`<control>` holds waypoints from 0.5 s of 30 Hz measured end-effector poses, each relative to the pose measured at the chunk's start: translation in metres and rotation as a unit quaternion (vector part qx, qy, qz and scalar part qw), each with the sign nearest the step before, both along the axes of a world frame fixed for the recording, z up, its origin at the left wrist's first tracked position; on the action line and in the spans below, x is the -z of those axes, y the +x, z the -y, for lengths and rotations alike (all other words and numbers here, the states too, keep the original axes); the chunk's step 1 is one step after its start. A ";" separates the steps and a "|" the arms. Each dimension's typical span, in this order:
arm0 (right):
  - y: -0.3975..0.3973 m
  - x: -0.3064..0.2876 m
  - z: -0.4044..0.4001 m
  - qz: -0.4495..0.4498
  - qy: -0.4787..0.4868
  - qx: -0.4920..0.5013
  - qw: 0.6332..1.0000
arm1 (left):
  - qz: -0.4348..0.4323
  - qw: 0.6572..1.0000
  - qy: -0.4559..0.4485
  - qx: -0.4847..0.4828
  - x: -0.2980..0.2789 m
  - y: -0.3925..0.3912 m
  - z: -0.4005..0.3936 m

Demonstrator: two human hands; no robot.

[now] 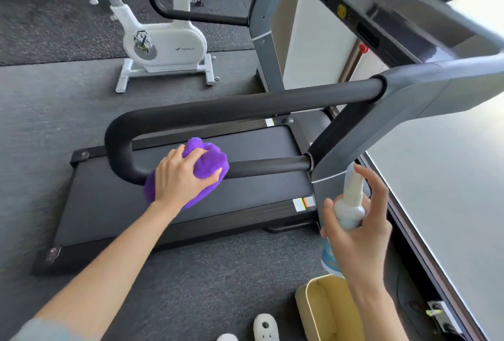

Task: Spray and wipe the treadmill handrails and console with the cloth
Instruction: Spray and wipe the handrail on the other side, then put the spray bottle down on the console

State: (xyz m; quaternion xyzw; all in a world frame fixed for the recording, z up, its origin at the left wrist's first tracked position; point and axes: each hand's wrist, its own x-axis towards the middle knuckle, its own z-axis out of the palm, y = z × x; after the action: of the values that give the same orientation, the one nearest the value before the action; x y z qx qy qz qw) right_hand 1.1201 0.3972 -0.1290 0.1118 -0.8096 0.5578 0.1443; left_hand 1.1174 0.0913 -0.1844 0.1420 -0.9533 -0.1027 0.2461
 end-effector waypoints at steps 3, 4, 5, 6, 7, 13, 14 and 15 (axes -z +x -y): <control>0.006 -0.007 0.012 0.004 0.022 0.011 1.000 | 0.011 0.998 0.045 0.040 -0.012 -0.008 -0.031; 0.008 -0.009 0.015 0.008 0.029 0.017 0.999 | 0.013 0.997 0.060 0.057 -0.016 -0.010 -0.041; 0.009 -0.012 0.016 0.009 0.034 0.026 0.999 | 0.014 0.994 0.072 0.075 -0.021 -0.012 -0.050; 0.009 -0.015 0.015 0.004 0.042 0.038 0.998 | 0.014 0.992 0.082 0.094 -0.026 -0.014 -0.059; 0.008 -0.019 0.013 -0.002 0.050 0.050 0.997 | 0.008 0.990 0.087 0.113 -0.032 -0.016 -0.069; -0.012 -0.059 -0.023 -0.029 0.046 0.100 0.994 | -0.059 0.971 0.087 0.214 -0.097 -0.039 -0.128; -0.017 -0.067 -0.030 -0.034 0.043 0.102 0.993 | -0.071 0.967 0.080 0.230 -0.111 -0.045 -0.140; -0.024 -0.076 -0.037 -0.040 0.041 0.102 0.993 | -0.082 0.964 0.075 0.243 -0.126 -0.050 -0.152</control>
State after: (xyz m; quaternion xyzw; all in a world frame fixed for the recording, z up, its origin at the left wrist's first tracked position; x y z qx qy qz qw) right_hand 1.0966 0.4339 -0.0529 0.0564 -0.8327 0.5014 0.2281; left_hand 1.0672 0.2433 -0.0588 -0.0843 -0.9252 -0.2422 0.2796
